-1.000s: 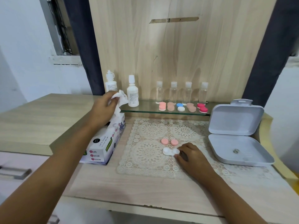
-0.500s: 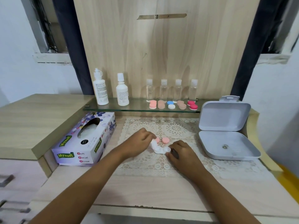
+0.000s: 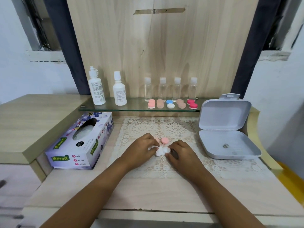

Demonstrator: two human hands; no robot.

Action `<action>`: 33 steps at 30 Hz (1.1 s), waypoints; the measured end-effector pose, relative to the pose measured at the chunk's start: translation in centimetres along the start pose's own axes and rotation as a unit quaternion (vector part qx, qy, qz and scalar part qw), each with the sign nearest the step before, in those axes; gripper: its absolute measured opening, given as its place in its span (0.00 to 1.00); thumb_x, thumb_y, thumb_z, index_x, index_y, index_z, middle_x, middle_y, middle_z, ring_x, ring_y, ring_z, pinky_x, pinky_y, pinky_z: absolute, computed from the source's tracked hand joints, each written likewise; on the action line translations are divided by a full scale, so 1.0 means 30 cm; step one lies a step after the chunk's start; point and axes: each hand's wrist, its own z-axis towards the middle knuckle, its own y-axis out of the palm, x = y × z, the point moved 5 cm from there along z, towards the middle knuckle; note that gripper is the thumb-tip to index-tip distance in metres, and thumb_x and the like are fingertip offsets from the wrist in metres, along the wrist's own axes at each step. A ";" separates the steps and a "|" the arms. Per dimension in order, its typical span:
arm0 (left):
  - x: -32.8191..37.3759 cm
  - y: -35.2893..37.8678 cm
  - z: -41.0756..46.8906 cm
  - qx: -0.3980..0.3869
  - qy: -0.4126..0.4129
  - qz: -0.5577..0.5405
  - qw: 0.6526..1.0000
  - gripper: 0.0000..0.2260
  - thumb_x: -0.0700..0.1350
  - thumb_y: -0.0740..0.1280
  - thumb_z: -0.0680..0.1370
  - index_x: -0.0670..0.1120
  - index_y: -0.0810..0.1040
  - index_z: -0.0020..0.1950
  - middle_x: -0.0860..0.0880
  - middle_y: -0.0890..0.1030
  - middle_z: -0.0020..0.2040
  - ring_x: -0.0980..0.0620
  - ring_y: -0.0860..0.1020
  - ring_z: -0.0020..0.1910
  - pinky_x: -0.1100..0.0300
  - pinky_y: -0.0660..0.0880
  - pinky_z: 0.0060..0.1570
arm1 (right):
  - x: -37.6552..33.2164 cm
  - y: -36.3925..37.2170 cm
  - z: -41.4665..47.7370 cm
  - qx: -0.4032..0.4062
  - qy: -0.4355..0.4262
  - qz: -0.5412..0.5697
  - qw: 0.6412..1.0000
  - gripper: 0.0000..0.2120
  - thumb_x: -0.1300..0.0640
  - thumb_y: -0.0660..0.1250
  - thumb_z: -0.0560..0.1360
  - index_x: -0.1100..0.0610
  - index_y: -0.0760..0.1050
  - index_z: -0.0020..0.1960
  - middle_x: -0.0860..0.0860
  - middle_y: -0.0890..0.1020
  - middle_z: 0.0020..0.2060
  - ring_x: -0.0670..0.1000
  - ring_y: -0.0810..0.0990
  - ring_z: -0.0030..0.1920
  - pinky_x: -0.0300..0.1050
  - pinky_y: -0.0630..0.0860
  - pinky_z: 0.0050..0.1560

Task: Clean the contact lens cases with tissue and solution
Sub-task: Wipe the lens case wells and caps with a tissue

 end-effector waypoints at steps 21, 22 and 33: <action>0.009 0.016 -0.041 -0.002 0.100 0.126 0.987 0.18 0.54 0.56 0.76 0.47 0.82 0.52 0.51 0.76 0.50 0.50 0.74 0.48 0.54 0.72 0.46 | -0.004 0.004 0.003 -0.028 0.007 -0.020 0.999 0.11 0.53 0.65 0.75 0.57 0.75 0.55 0.51 0.75 0.51 0.51 0.72 0.52 0.42 0.69 0.52; 0.013 0.016 -0.037 0.000 0.098 0.122 0.988 0.19 0.54 0.55 0.76 0.47 0.82 0.52 0.51 0.76 0.49 0.50 0.74 0.48 0.55 0.71 0.47 | -0.005 0.004 0.004 -0.029 0.008 -0.020 0.999 0.11 0.53 0.65 0.75 0.57 0.75 0.55 0.51 0.75 0.51 0.51 0.72 0.52 0.43 0.69 0.52; 0.007 0.033 -0.043 0.049 0.103 0.136 0.984 0.14 0.51 0.59 0.75 0.48 0.82 0.48 0.54 0.77 0.47 0.57 0.70 0.45 0.60 0.68 0.42 | -0.003 0.001 0.004 -0.047 0.033 -0.018 0.998 0.17 0.48 0.58 0.70 0.58 0.76 0.52 0.52 0.75 0.48 0.53 0.73 0.49 0.47 0.71 0.50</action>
